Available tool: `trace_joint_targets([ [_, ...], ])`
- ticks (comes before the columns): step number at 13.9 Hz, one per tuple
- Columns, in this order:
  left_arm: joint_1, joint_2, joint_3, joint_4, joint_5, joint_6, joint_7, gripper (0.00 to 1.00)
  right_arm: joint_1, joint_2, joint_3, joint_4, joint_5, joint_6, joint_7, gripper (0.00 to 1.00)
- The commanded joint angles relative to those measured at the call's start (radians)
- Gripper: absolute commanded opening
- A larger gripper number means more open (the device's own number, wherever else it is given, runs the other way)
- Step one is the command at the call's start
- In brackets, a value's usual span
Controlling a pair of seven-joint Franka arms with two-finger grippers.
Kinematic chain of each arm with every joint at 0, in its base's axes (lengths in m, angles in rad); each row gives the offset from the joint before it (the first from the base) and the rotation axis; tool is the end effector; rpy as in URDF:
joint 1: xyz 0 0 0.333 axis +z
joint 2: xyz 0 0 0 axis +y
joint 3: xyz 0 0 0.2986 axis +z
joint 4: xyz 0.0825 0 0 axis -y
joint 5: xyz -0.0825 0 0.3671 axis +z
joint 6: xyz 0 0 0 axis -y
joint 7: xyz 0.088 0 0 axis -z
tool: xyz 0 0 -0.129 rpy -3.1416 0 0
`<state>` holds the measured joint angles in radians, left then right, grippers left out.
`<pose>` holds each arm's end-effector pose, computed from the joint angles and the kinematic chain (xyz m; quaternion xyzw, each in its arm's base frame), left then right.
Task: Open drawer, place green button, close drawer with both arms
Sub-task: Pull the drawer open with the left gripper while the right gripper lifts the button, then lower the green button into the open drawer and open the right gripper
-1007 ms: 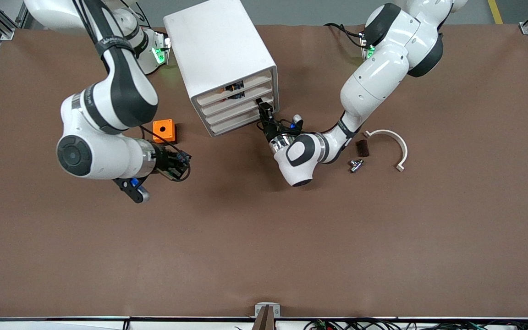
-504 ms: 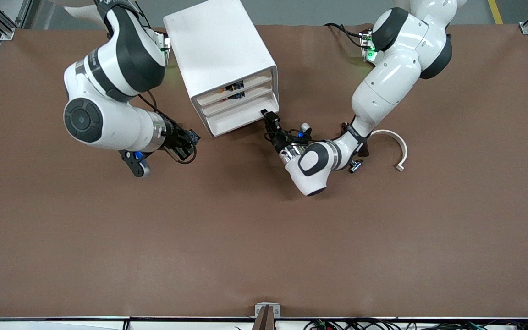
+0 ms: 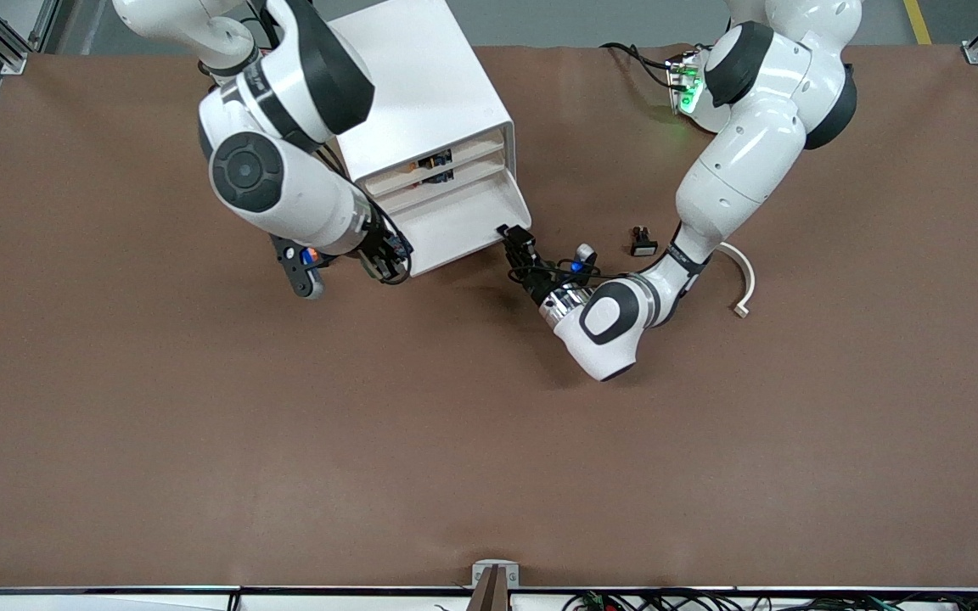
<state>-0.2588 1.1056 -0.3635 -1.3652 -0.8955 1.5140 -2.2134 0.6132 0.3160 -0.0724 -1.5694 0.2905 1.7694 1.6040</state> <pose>0.4586 -0.4140 0.1055 -0.3774 -0.6351 0.6113 0.2837 0.5129 0.3494 0.4218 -0.8348 0.5322 0.1403 0.0117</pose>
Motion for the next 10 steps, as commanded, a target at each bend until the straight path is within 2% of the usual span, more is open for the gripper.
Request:
trace_joint_targets([
  [1,0.036,-0.01,0.0,0.005,-0.028,0.002,0.014,0.12,0.043,-0.049,-0.007,-0.102,-0.022,0.099,0.069,0.0],
  [8,0.066,-0.01,0.0,0.012,-0.026,0.002,0.023,0.17,0.158,-0.063,-0.009,-0.273,-0.037,0.346,0.16,0.0],
  [10,0.066,-0.013,0.0,0.018,-0.026,0.002,0.047,0.25,0.189,-0.054,-0.007,-0.297,-0.042,0.41,0.22,0.0],
])
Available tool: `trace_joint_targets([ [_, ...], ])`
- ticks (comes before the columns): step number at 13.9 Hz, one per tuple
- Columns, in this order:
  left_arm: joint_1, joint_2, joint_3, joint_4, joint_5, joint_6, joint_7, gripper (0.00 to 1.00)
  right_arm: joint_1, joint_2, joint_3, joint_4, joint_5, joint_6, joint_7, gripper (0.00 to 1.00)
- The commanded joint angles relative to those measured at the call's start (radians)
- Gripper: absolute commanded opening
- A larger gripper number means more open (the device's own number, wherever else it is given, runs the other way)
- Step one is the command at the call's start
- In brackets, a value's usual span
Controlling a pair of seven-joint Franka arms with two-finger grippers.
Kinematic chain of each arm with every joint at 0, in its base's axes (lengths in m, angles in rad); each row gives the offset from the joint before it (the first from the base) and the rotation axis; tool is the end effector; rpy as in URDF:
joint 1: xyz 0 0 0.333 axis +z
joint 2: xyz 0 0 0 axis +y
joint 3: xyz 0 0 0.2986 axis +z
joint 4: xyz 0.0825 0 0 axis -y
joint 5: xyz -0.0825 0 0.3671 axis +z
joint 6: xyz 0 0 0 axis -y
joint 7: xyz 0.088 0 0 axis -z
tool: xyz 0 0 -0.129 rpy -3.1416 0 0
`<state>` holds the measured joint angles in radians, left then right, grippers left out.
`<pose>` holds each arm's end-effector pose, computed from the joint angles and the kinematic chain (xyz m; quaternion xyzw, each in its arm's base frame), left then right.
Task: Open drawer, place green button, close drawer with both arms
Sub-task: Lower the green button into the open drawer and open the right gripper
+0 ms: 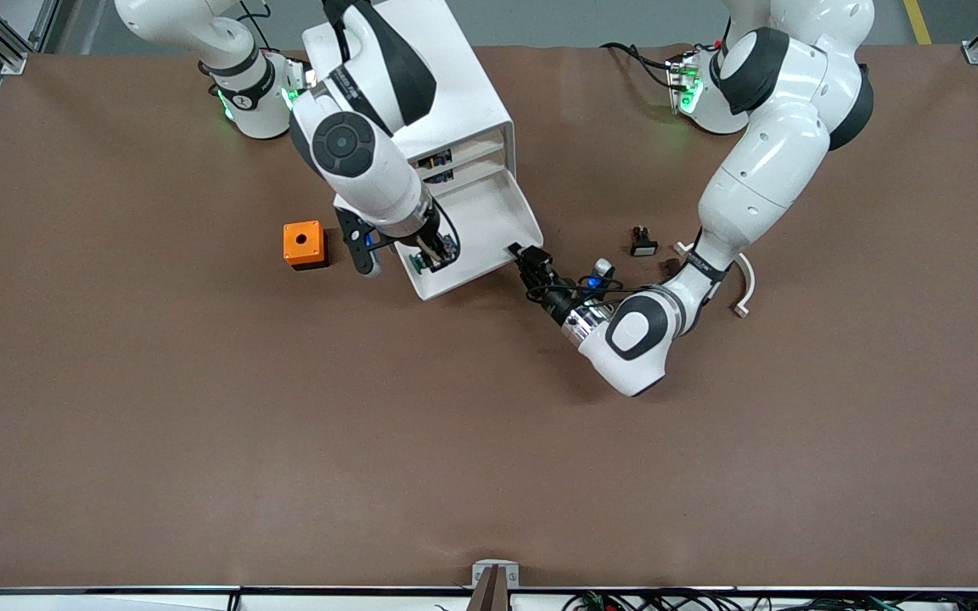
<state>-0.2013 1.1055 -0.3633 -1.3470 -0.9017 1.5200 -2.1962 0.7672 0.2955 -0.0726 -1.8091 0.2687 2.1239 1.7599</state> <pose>0.4892 -0.3881 0.1105 -0.3661 -0.6453 0.6224 0.2495 0.4605 0.4087 0.3536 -0.8204 0.5621 0.0946 0.0450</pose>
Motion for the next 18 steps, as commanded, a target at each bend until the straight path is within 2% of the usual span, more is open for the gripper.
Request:
trace_joint_targets([
  [1,0.008,-0.015,0.0,0.008,-0.02,-0.004,0.064,0.56,0.053,-0.032,-0.007,-0.068,-0.02,0.085,0.091,0.0],
  [2,0.008,-0.015,-0.002,0.009,-0.019,-0.004,0.085,0.88,0.063,-0.027,-0.007,-0.078,-0.02,0.109,0.113,0.0],
  [3,0.008,-0.015,-0.002,0.011,-0.019,-0.004,0.111,1.0,0.073,-0.026,-0.007,-0.099,-0.02,0.14,0.121,0.0],
  [6,0.01,-0.021,0.003,0.012,-0.014,-0.004,0.222,1.0,0.107,-0.013,-0.007,-0.167,-0.022,0.234,0.128,0.0],
  [10,0.002,-0.039,0.046,0.069,0.009,-0.004,0.401,1.0,0.118,0.019,-0.007,-0.167,-0.022,0.267,0.161,0.0],
  [15,-0.004,-0.053,0.055,0.153,0.13,-0.004,0.645,1.0,0.132,0.065,-0.007,-0.162,-0.022,0.335,0.194,0.0],
  [17,-0.006,-0.088,0.055,0.169,0.197,0.005,0.807,1.0,0.132,0.082,-0.007,-0.156,-0.02,0.347,0.196,0.1],
  [18,-0.01,-0.114,0.055,0.169,0.237,0.018,0.873,1.0,0.126,0.082,-0.009,-0.15,-0.02,0.338,0.196,0.22],
])
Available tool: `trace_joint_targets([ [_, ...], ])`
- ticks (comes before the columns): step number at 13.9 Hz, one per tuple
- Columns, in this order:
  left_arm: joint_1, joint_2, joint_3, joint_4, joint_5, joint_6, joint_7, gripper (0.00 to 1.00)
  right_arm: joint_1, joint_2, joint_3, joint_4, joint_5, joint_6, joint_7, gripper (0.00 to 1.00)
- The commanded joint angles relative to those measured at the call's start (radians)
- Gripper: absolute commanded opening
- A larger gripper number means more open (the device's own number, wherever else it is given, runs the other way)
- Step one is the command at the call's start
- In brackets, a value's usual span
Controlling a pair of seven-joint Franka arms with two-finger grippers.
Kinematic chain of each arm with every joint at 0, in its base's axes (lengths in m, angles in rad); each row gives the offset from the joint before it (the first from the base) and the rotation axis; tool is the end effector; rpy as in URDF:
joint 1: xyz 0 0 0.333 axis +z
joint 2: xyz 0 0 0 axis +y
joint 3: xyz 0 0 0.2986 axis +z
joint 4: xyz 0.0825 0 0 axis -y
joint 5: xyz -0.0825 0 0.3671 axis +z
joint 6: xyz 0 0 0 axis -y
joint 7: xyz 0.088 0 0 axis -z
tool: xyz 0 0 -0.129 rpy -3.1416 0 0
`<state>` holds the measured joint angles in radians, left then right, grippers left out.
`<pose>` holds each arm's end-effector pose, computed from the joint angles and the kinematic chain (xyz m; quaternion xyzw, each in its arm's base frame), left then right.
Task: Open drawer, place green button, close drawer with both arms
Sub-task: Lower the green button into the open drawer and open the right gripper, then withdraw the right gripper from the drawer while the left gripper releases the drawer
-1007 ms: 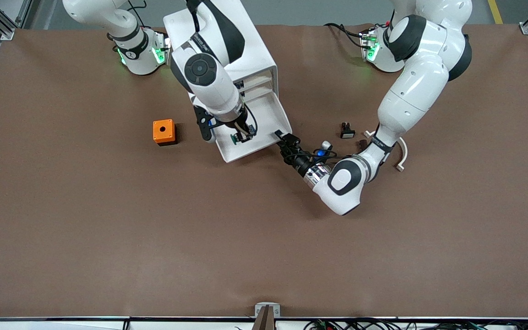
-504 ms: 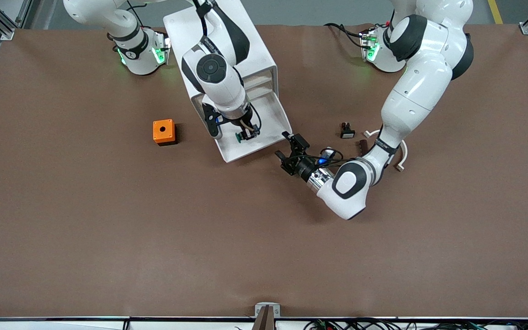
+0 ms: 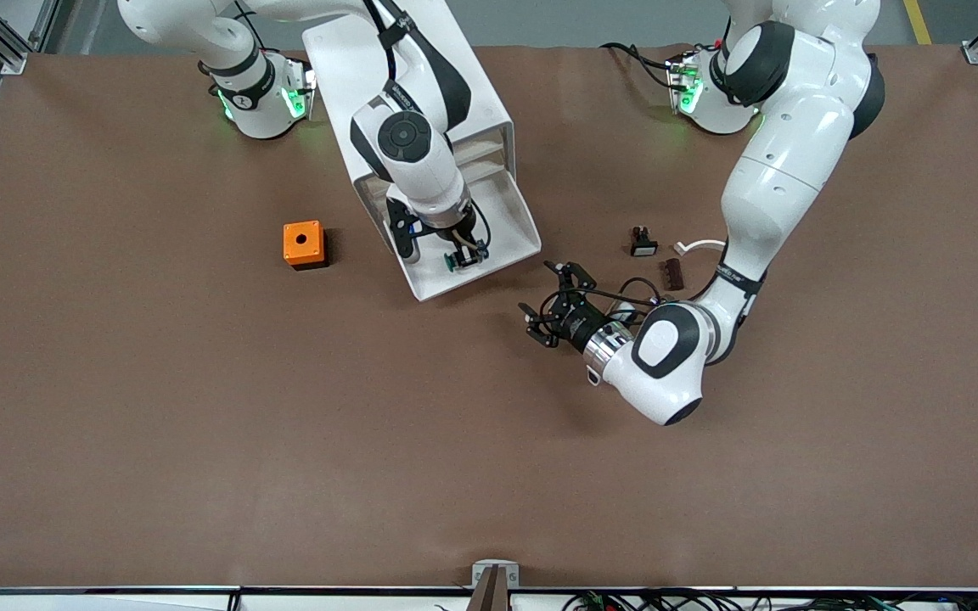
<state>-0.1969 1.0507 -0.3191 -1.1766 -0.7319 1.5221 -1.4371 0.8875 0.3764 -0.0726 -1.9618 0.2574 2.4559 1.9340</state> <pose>0.5596 -0.3587 0.1691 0.6773 0.4739 -0.5618 0.0334 0.4155 0.4478 0.2679 -0.7918 0.6033 0.0609 0.0731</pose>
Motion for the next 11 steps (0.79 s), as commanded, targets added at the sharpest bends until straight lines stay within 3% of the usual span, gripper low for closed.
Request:
trace_joint_targets([
  [1,-0.022,-0.083,0.012,-0.002,0.116,0.035,0.171,1.0,-0.002,0.001,-0.009,0.009,-0.01,-0.003,0.017,0.6],
  [2,-0.032,-0.098,0.012,-0.003,0.173,0.062,0.213,1.0,-0.001,-0.001,-0.012,0.012,-0.012,-0.012,0.017,1.0],
  [6,-0.102,-0.145,0.003,-0.005,0.398,0.212,0.274,1.0,-0.044,-0.016,-0.027,0.07,-0.017,-0.067,-0.007,1.0],
  [11,-0.151,-0.176,0.0,-0.009,0.592,0.289,0.282,1.0,-0.208,-0.074,-0.03,0.17,-0.021,-0.284,-0.408,1.0],
])
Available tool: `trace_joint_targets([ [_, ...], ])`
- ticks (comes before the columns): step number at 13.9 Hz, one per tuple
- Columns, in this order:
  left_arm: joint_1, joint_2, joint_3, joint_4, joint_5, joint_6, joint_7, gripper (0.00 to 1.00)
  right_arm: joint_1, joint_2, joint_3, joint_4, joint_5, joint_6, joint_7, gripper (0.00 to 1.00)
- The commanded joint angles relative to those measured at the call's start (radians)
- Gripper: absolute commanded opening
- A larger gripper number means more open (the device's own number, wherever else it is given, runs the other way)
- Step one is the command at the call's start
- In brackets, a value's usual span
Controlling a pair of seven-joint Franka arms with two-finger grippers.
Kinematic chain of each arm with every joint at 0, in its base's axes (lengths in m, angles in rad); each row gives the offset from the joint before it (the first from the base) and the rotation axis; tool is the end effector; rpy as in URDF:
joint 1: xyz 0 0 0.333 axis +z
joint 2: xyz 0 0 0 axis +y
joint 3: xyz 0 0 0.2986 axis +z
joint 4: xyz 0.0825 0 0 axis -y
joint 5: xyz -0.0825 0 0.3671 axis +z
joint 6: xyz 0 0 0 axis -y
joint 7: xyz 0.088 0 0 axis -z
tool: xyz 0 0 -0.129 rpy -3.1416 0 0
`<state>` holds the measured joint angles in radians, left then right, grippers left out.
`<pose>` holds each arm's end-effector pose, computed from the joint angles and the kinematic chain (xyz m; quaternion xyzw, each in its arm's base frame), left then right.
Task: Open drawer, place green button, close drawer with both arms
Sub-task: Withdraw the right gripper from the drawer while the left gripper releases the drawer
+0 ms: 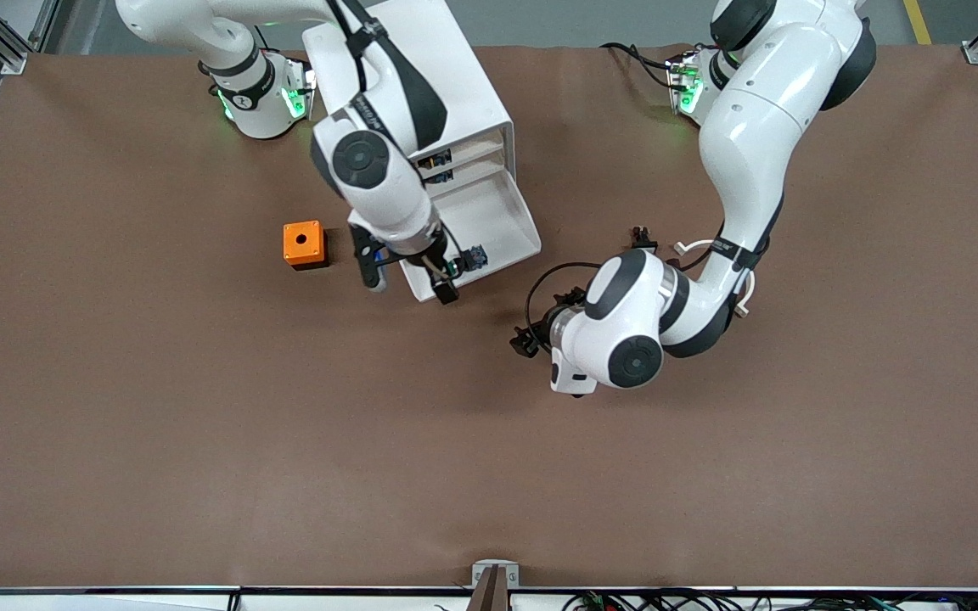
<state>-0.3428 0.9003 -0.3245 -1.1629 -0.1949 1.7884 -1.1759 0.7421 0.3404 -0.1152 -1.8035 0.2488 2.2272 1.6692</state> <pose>0.5739 -0.4060 0.2338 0.9158 0.3146 -0.2458 0.0440 0.5005 0.3826 0.3381 -0.8279 0.5530 0.0574 0.0735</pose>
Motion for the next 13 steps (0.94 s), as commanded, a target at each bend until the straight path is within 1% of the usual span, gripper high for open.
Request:
trace_joint_targets([
  [1,-0.008,-0.026,0.005,-0.023,0.089,0.031,0.021,1.0,-0.085,-0.058,0.012,0.01,-0.031,-0.079,-0.236,1.0],
  [3,-0.028,-0.026,0.007,-0.024,0.176,0.058,0.006,1.0,-0.124,-0.087,0.012,0.012,-0.149,-0.145,-0.433,1.0],
  [5,-0.039,-0.024,0.009,-0.026,0.218,0.075,0.002,1.0,-0.194,-0.112,0.016,0.012,-0.158,-0.15,-0.572,1.0],
  [8,-0.053,-0.024,0.016,-0.027,0.226,0.094,-0.005,1.0,-0.285,-0.149,0.016,0.013,-0.154,-0.216,-0.887,1.0],
  [11,-0.084,-0.027,0.016,-0.046,0.291,0.13,-0.077,1.0,-0.387,-0.176,0.014,0.016,-0.154,-0.236,-1.131,1.0],
  [13,-0.097,-0.031,0.015,-0.057,0.304,0.135,-0.116,1.0,-0.452,-0.192,0.014,0.015,-0.155,-0.239,-1.29,1.0],
])
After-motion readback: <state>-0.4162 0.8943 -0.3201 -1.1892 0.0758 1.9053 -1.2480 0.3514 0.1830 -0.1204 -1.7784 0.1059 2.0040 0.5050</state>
